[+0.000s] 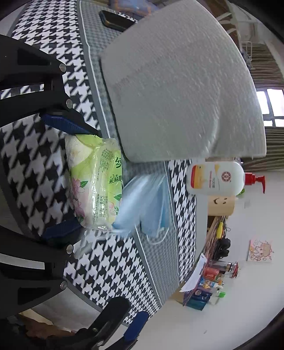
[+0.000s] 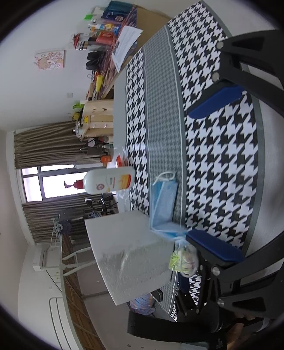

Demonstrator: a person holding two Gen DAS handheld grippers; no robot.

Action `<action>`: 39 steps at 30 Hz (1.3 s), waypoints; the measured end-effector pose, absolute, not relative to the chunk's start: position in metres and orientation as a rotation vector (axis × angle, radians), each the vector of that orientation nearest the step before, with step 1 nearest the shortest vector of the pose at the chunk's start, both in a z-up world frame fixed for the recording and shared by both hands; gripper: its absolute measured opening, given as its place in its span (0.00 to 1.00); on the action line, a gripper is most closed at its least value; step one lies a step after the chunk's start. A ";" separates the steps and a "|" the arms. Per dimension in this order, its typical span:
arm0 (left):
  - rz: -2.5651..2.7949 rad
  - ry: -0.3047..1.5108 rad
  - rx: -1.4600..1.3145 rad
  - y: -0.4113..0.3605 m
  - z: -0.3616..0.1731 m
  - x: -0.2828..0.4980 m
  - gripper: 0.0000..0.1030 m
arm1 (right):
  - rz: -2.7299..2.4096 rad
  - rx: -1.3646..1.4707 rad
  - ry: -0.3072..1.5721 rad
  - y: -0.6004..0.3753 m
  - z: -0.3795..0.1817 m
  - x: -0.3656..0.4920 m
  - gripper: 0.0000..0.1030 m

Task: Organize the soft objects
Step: 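Grasp the green-printed packet with the left tool while the right tool grasps the blue mask, then lift the green-printed packet with the left tool while the right tool lifts the blue mask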

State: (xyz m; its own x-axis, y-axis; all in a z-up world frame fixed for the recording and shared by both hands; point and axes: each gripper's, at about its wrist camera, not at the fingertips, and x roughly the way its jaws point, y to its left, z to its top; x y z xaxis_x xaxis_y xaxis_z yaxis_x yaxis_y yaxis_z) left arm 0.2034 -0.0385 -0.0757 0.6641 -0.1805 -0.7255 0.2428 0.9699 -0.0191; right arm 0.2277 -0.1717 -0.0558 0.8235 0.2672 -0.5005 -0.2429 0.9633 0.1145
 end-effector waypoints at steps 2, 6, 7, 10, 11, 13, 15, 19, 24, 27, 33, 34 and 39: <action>-0.233 0.808 0.075 -0.034 -0.076 0.201 0.69 | 0.278 0.039 0.538 -0.167 -0.055 0.228 1.00; -0.216 0.805 0.061 -0.024 -0.077 0.196 0.69 | 0.289 0.025 0.537 -0.159 -0.054 0.226 1.00; -0.211 0.803 0.058 -0.022 -0.077 0.194 0.69 | 0.292 0.022 0.538 -0.157 -0.053 0.227 0.99; -0.197 0.796 0.048 -0.014 -0.077 0.191 0.69 | 0.300 0.010 0.535 -0.151 -0.052 0.226 1.00; -0.192 0.794 0.044 -0.011 -0.077 0.190 0.69 | 0.303 0.007 0.535 -0.149 -0.051 0.226 0.99; -0.186 0.790 0.040 -0.007 -0.076 0.187 0.69 | 0.309 0.002 0.537 -0.144 -0.050 0.226 1.00; -0.179 0.784 0.034 -0.003 -0.075 0.186 0.69 | 0.316 -0.002 0.544 -0.140 -0.050 0.228 1.00; -0.156 0.779 0.018 0.008 -0.075 0.183 0.69 | 0.340 -0.005 0.559 -0.128 -0.049 0.233 0.99; -0.121 0.772 -0.010 0.028 -0.074 0.181 0.69 | 0.335 -0.029 0.620 -0.110 -0.051 0.253 0.99; -0.103 0.774 -0.029 0.037 -0.075 0.181 0.69 | 0.352 -0.043 0.656 -0.098 -0.052 0.267 0.99; -0.089 0.797 -0.067 0.048 -0.084 0.185 0.69 | 0.370 -0.098 0.701 -0.084 -0.058 0.282 0.88; -0.088 0.798 -0.071 0.048 -0.085 0.185 0.69 | 0.376 -0.106 0.713 -0.082 -0.059 0.285 0.84; -0.096 0.786 -0.093 0.048 -0.085 0.187 0.69 | 0.386 -0.119 0.764 -0.077 -0.067 0.298 0.68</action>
State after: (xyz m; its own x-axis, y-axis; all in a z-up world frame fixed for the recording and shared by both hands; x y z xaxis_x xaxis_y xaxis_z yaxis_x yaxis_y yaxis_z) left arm 0.1869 0.0480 -0.0849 0.7027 -0.1205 -0.7012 0.0513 0.9916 -0.1190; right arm 0.2980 -0.0771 -0.0666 0.6561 0.2970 -0.6938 -0.3822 0.9234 0.0339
